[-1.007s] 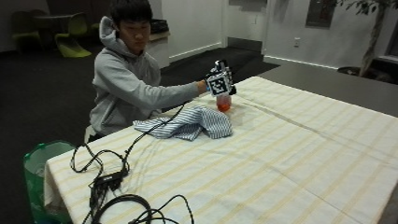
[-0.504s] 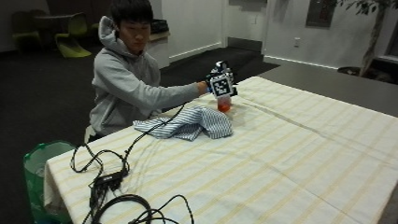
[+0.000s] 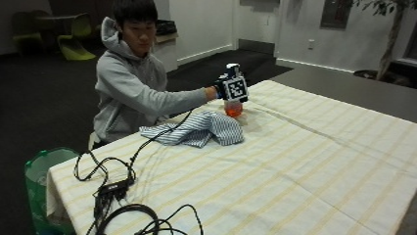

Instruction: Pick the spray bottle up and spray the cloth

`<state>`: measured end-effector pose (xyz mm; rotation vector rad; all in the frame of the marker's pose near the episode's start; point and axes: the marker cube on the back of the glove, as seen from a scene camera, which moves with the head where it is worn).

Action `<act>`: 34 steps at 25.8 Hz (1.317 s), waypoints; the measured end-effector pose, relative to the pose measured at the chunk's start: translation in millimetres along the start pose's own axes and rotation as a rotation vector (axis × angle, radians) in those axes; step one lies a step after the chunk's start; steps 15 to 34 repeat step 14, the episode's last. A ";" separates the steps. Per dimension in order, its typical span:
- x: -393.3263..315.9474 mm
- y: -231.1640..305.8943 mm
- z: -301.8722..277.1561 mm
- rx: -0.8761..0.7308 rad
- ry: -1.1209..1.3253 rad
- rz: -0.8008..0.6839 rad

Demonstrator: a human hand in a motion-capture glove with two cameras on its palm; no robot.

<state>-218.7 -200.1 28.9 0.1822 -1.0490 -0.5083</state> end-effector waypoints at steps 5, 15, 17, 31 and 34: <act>-7.8 26.6 -5.7 -0.143 0.015 0.016; -32.8 59.1 -43.6 0.014 0.091 -0.008; -32.8 59.1 -43.6 0.014 0.091 -0.008; -32.8 59.1 -43.6 0.014 0.091 -0.008; -32.8 59.1 -43.6 0.014 0.091 -0.008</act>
